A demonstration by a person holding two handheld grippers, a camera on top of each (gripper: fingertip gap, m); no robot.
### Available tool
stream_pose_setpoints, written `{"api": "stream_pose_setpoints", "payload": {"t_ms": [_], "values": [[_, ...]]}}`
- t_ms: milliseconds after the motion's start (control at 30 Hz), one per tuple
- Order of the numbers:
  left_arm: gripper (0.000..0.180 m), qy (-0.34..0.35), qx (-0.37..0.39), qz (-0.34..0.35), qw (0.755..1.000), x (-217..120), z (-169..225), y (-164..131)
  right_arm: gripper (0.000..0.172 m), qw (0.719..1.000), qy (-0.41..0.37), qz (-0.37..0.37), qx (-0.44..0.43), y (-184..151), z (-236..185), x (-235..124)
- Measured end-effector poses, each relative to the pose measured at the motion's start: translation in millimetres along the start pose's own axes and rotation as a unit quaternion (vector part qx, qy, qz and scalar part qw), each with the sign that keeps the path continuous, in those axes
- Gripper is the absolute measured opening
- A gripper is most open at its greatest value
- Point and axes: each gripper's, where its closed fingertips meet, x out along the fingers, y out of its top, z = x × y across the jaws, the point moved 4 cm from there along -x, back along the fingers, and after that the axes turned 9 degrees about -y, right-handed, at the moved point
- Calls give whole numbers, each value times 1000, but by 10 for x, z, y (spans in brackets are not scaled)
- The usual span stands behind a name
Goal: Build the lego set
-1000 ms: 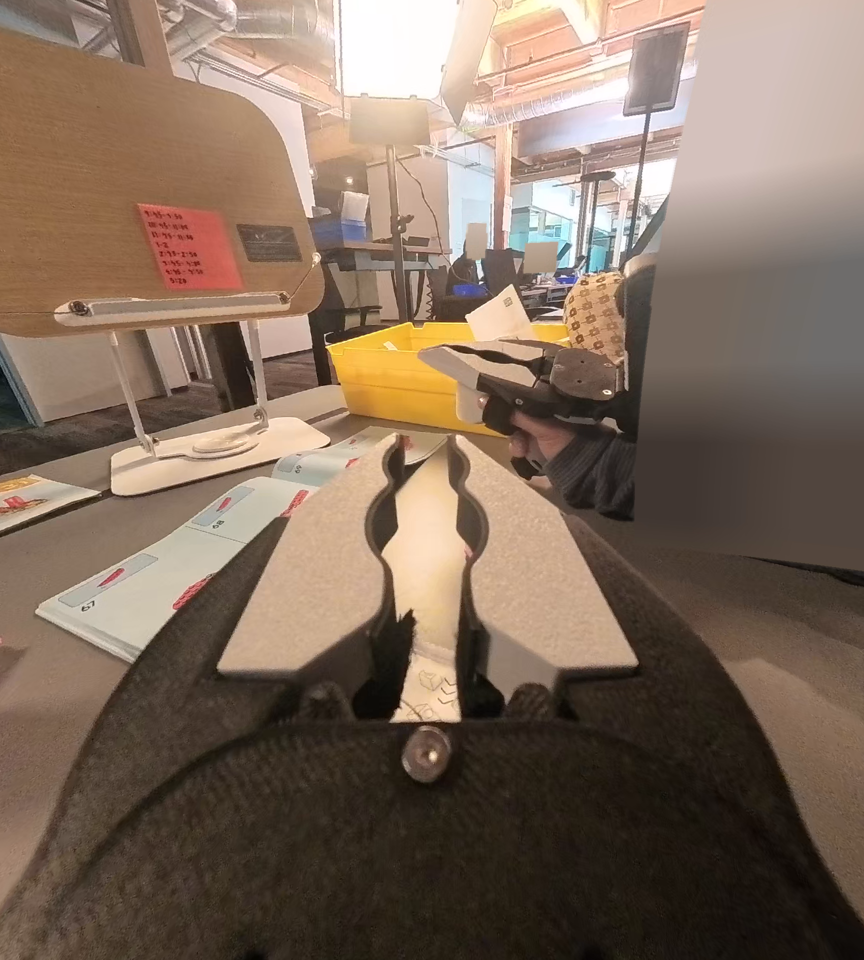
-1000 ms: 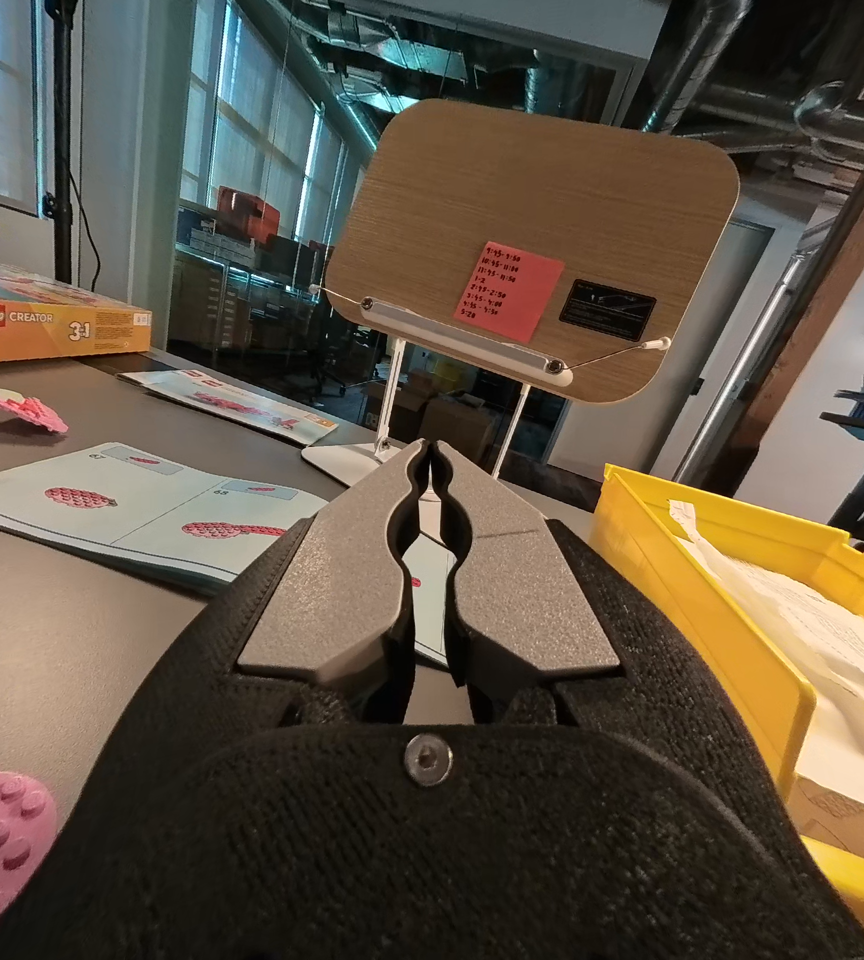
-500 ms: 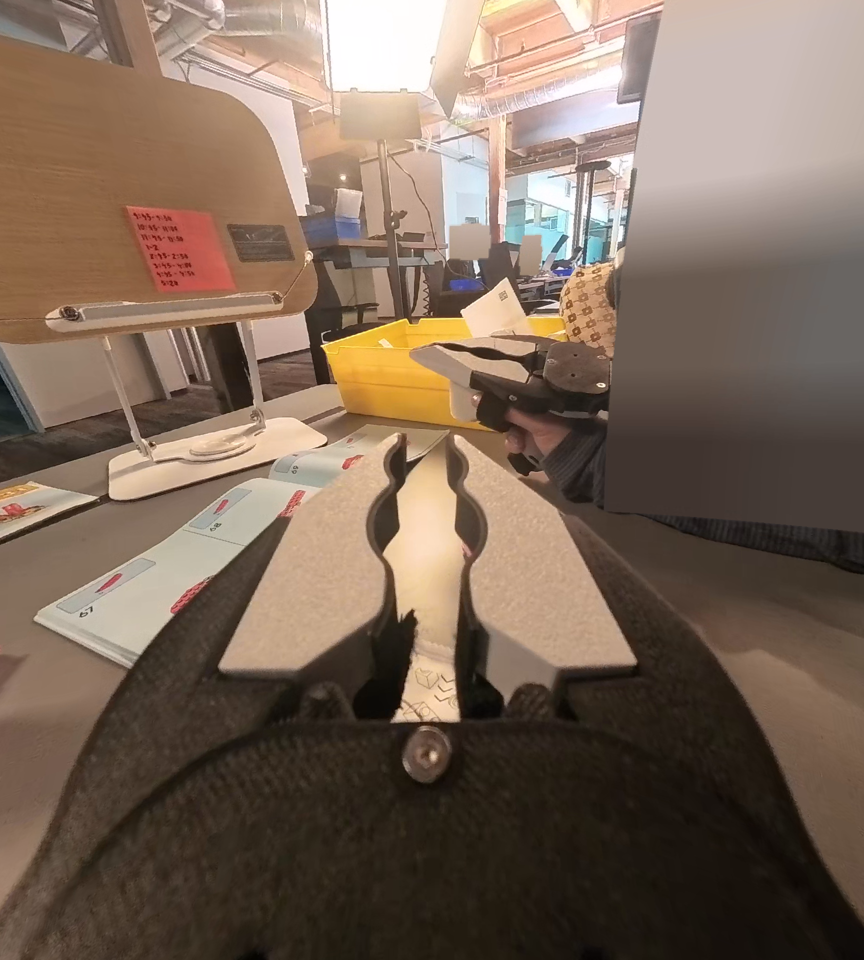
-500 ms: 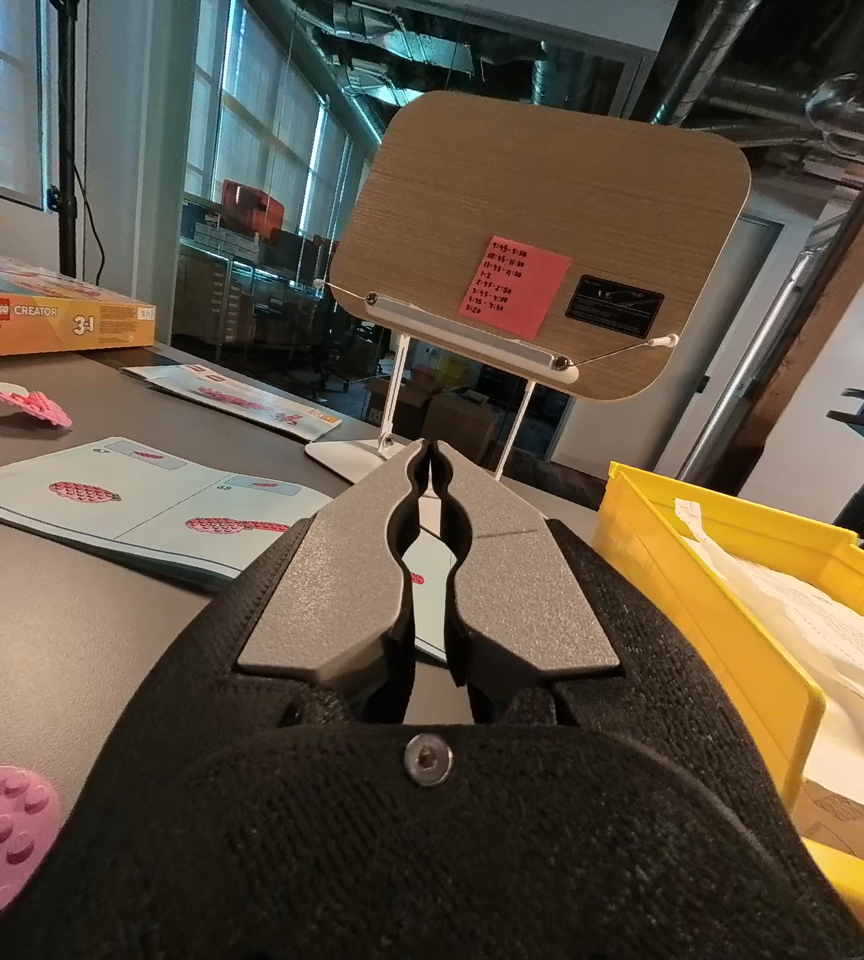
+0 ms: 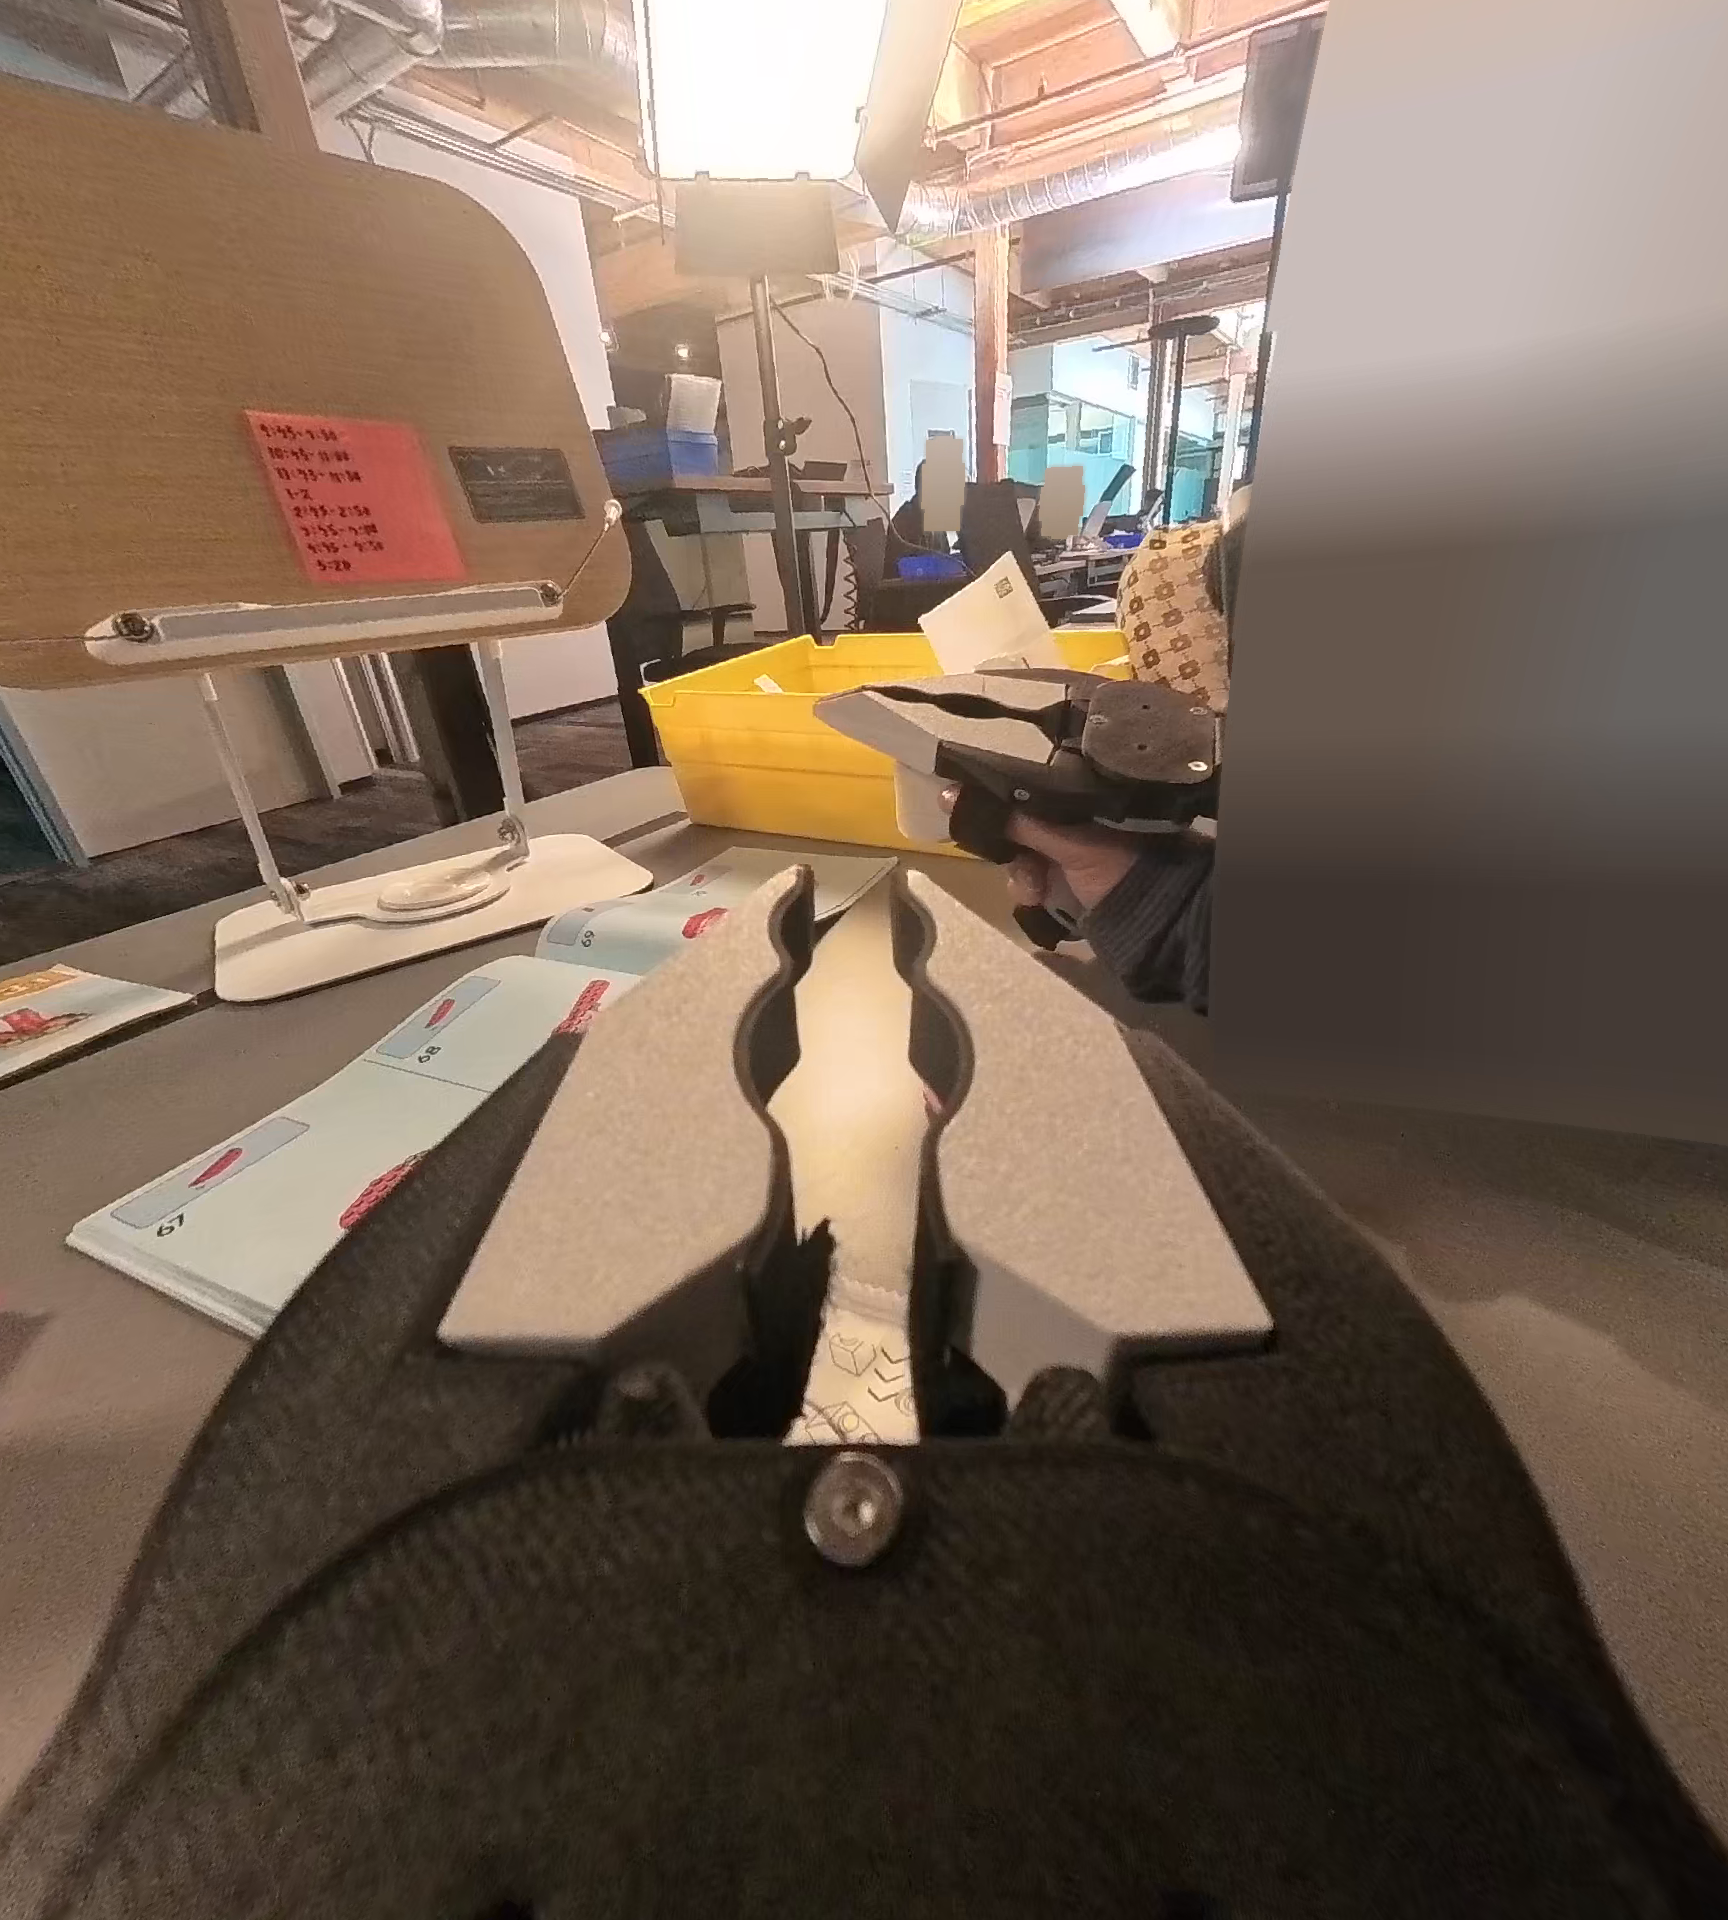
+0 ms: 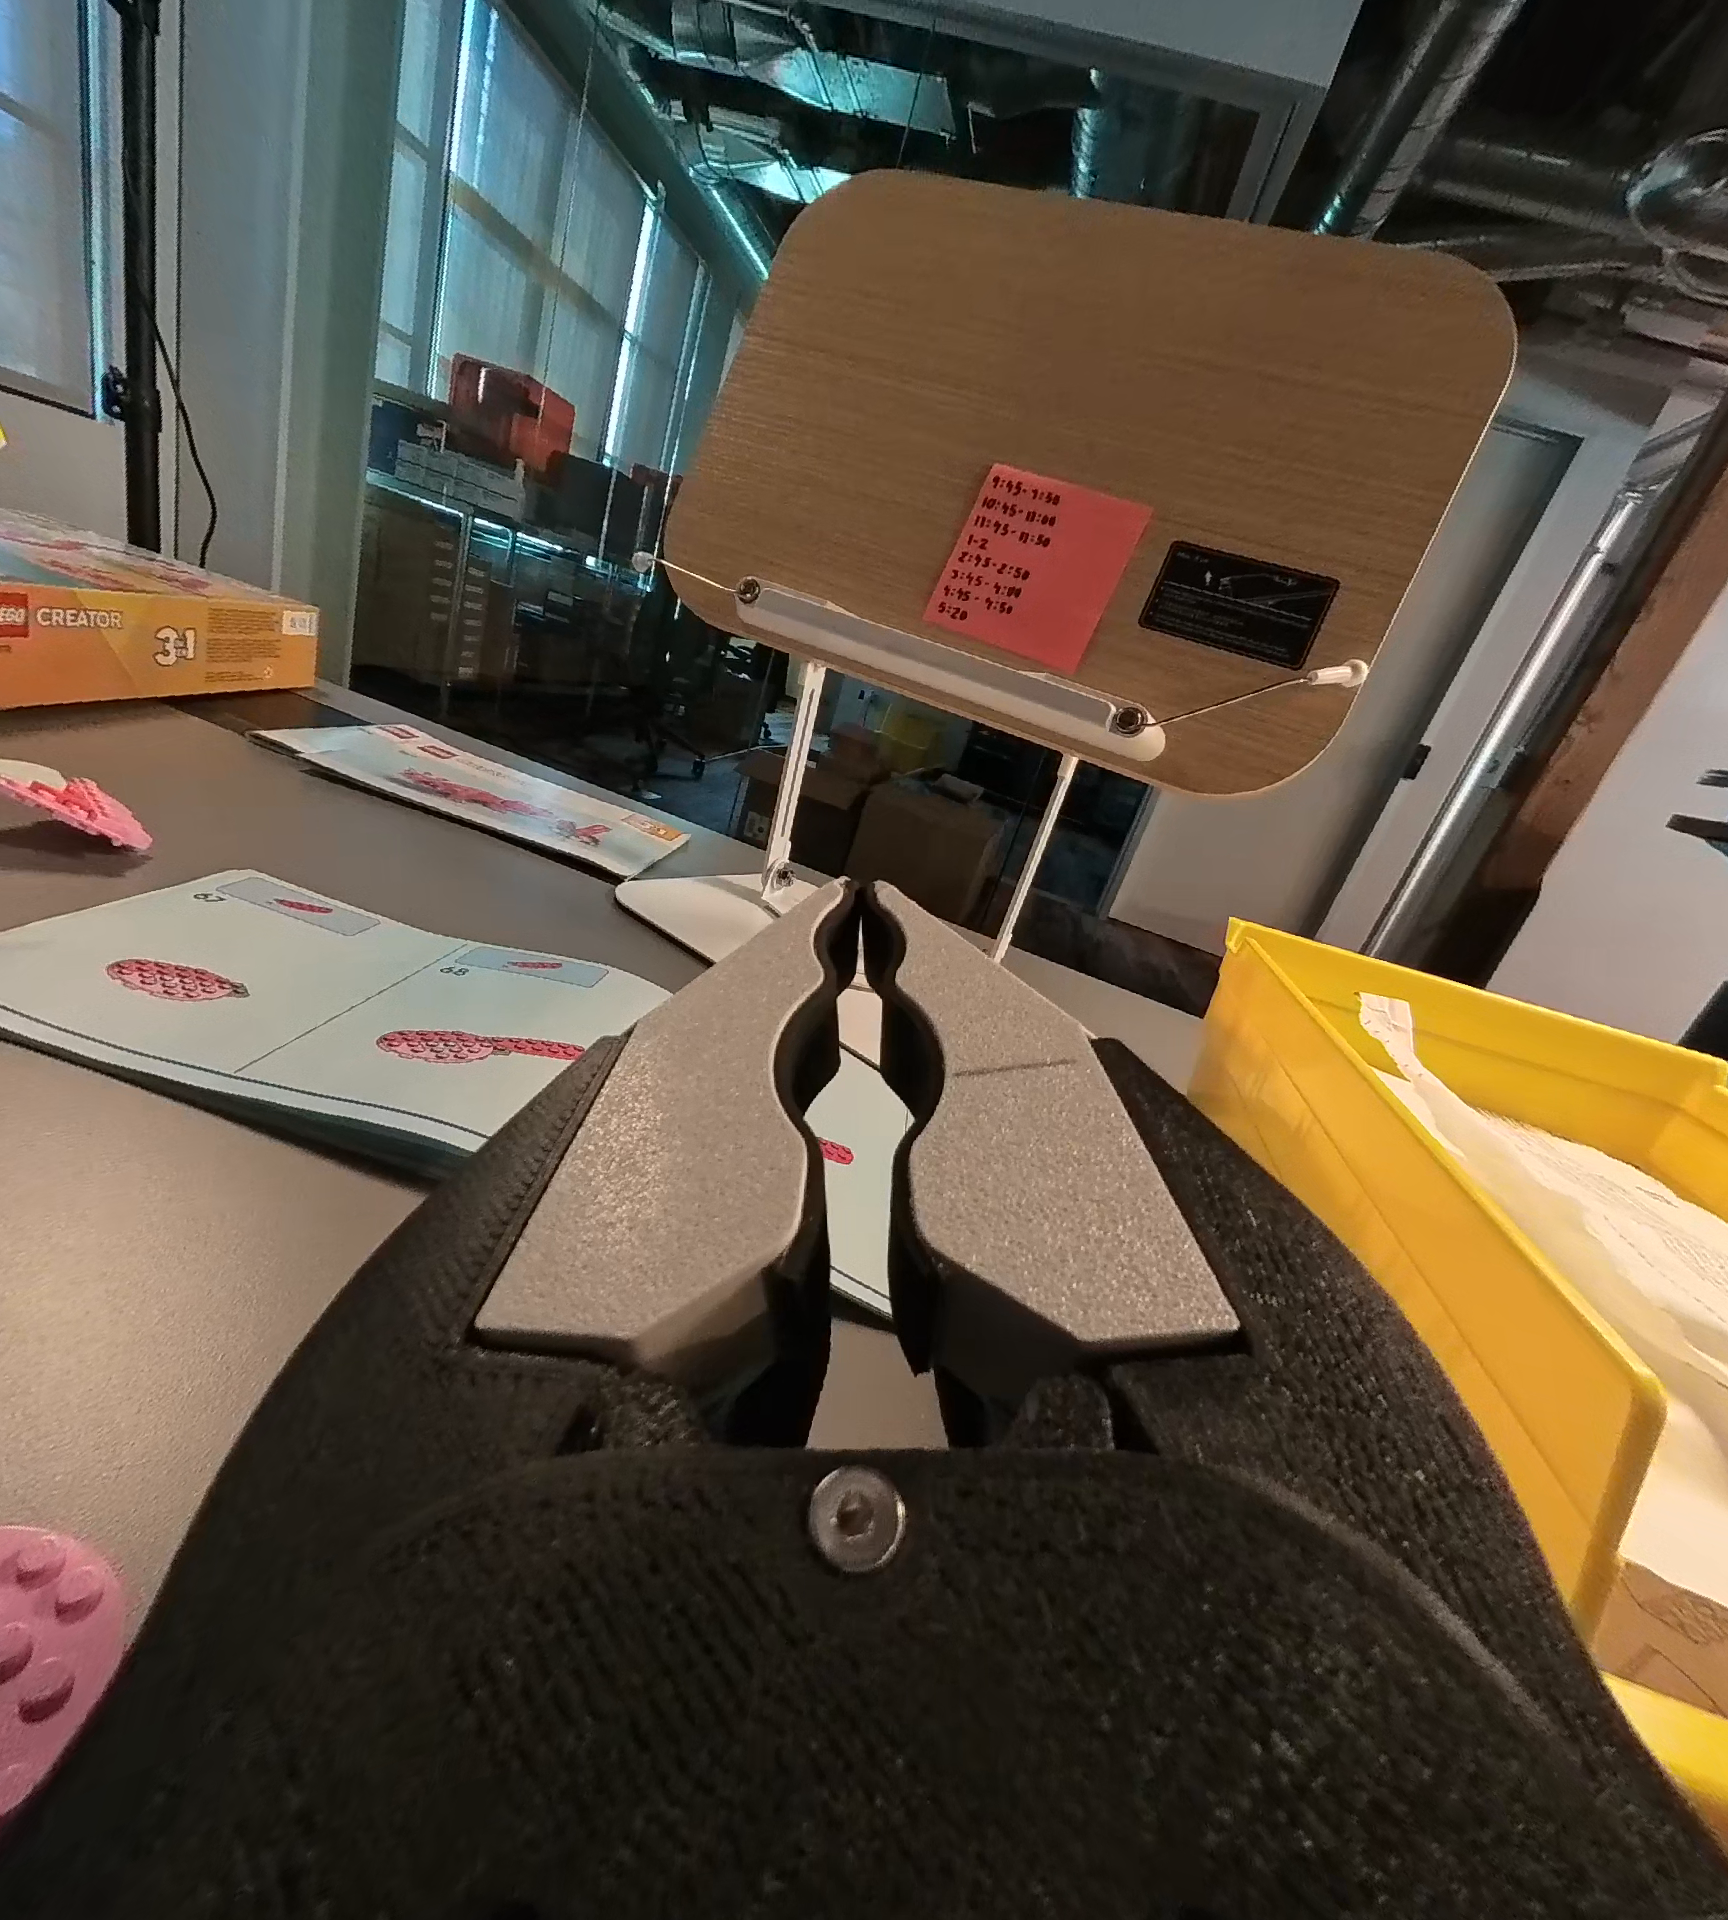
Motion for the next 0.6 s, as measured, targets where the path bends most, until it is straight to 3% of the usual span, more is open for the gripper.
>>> {"api": "stream_pose_setpoints", "payload": {"t_ms": [600], "values": [[13,-2,0,-1,1000,6,1,-7,0,1000,3,-3,1,-10,-9,4]]}}
